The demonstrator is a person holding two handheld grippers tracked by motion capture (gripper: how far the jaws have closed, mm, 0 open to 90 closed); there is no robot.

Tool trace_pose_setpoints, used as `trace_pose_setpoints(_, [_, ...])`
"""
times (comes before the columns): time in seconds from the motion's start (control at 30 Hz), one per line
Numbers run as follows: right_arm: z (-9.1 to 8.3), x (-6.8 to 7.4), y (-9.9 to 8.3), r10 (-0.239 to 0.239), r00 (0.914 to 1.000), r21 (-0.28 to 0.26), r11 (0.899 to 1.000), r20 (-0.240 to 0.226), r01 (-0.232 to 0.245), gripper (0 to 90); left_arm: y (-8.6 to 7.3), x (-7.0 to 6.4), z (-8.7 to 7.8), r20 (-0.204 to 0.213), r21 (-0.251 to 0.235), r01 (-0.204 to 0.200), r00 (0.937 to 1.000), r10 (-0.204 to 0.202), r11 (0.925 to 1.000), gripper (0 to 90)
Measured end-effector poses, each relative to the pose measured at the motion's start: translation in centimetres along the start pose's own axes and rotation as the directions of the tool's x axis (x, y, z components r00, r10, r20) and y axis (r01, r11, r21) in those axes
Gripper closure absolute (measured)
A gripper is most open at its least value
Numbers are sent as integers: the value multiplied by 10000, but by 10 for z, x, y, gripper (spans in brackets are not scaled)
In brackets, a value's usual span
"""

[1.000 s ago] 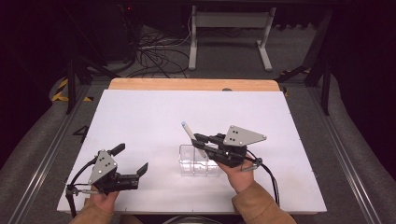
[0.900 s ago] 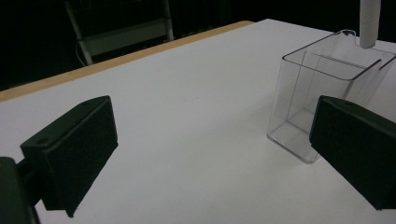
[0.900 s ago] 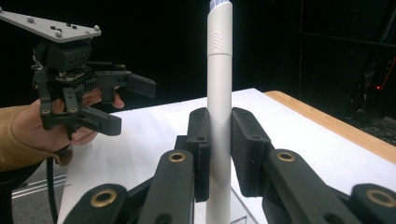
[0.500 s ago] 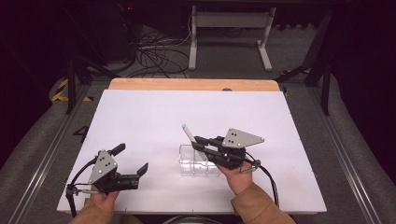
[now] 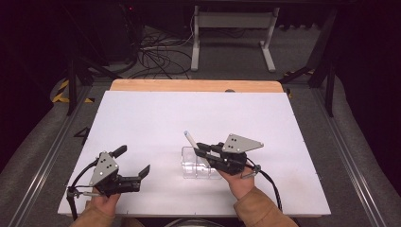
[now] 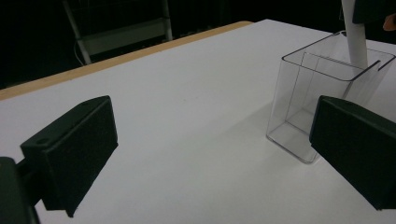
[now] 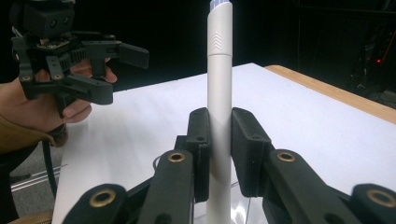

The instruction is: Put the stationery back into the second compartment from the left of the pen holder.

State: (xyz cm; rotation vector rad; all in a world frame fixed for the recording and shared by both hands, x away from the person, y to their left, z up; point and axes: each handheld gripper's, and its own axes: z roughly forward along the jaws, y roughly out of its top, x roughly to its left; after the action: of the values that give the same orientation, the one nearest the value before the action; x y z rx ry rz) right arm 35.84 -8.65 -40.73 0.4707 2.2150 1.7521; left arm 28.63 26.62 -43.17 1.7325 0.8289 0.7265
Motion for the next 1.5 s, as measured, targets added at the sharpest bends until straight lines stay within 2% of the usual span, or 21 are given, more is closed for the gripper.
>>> trace_pose_setpoints(0.27, [-3, -1, -7, 111, 9999, 176, 9998, 34, -111, 780, 0, 0, 1, 6, 1, -9, 10000, 9, 10000, 17])
trace_pose_setpoints(0.33, [-3, -2, -8, 199, 9998, 259, 9995, -100, -196, 771, 0, -1, 0, 12, 14, -33, 10000, 33, 10000, 17])
trace_pose_setpoints(0.37, [-3, -2, -8, 227, 9996, 250, 9994, -192, -222, 706, 0, -1, 0, 4, 10, -39, 10000, 39, 10000, 17])
trace_pose_setpoints(0.43, [-3, -4, -7, 360, 9990, 258, 9990, -257, -354, 521, 0, 0, 0, 5, -17, -18, 10000, 18, 10000, 17])
trace_pose_setpoints(0.57, [-10, -6, -1, 284, 9990, 133, 9995, 341, -288, 292, 0, 0, 0, -2, -3, -22, 10000, 22, 10000, 17])
trace_pose_setpoints(0.63, [-13, -8, 3, 354, 9981, 111, 9993, 505, -360, 214, 0, -1, 0, -2, -2, 6, 10000, -6, 10000, 17])
trace_pose_setpoints(0.73, [-19, -10, 9, 267, 9979, 84, 9996, 589, -272, 162, 0, 0, 0, -22, -8, -6, 10000, 6, 10000, 17])
trace_pose_setpoints(0.93, [-31, -5, 23, -422, 9943, 69, 9991, 976, 418, 137, 0, 0, -1, -60, -42, -27, 10000, 26, 10000, 17])
trace_pose_setpoints(1.07, [-36, -4, 28, -628, 9911, 72, 9980, 1174, 624, 134, 0, 0, -1, -65, -45, -34, 10000, 34, 10000, 17])
trace_pose_setpoints(1.33, [-41, -3, 34, -727, 9901, 234, 9972, 1200, 704, 126, 0, 0, -1, -67, -37, -17, 10000, 17, 10000, 17])
trace_pose_setpoints(1.5, [-51, -6, 38, -728, 9874, 185, 9973, 1403, 709, 118, 1, 1, -2, -96, -48, -11, 10000, 10, 10000, 17])
